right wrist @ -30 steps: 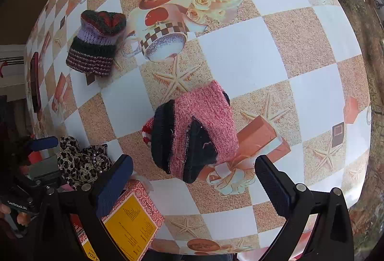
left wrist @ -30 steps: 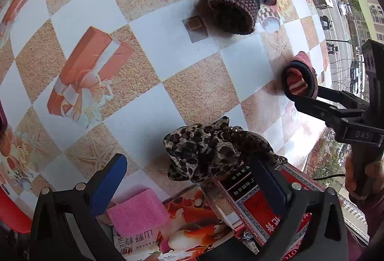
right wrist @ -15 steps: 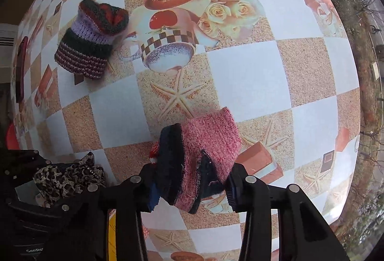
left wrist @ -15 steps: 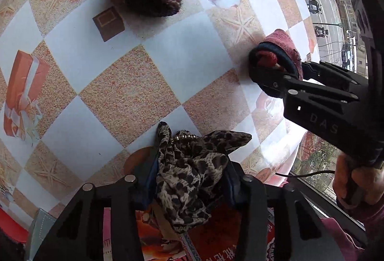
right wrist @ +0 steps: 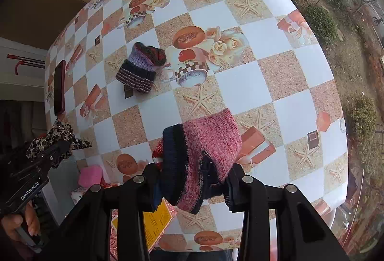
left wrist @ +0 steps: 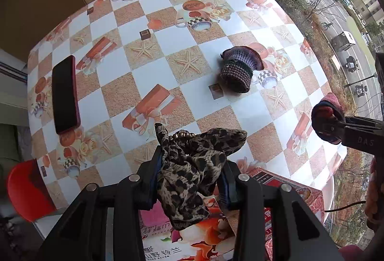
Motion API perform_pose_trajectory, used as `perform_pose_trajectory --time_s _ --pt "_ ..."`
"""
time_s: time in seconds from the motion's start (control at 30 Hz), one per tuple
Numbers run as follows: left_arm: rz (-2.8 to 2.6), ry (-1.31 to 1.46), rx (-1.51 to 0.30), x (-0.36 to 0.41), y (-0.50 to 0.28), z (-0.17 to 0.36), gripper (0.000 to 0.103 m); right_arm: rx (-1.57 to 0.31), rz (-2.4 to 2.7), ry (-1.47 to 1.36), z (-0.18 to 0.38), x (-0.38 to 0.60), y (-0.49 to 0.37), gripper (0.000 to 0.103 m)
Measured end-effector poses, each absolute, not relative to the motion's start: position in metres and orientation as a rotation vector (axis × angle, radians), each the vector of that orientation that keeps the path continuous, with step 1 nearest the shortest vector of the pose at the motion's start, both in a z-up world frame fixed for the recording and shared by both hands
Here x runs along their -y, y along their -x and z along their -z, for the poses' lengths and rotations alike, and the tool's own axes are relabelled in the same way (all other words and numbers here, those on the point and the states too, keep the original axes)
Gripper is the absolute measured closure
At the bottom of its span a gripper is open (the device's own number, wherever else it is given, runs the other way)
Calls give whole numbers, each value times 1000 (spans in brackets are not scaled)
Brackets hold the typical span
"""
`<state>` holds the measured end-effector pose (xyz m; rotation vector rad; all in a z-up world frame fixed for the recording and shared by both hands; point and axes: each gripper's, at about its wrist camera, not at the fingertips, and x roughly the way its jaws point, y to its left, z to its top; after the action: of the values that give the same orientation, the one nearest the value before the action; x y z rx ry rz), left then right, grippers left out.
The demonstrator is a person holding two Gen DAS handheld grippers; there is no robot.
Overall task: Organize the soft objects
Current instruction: 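Grasp the pink fuzzy sock with the right tool while the left grasps the leopard-print cloth, then carry the leopard-print cloth and pink sock in both tools over the box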
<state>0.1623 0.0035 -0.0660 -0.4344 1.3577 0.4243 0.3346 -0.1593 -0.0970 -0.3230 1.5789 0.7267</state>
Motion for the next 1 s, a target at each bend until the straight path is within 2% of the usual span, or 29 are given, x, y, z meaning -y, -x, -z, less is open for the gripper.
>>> perform_pose_trajectory --time_s 0.57,1.0 --pt "-667 508 -1110 28 -9 -22 60 -1410 -1071 393 -7 89 -195 62" --pt "-862 607 -1072 39 110 -25 60 -1395 -1283 592 -11 58 -65 62"
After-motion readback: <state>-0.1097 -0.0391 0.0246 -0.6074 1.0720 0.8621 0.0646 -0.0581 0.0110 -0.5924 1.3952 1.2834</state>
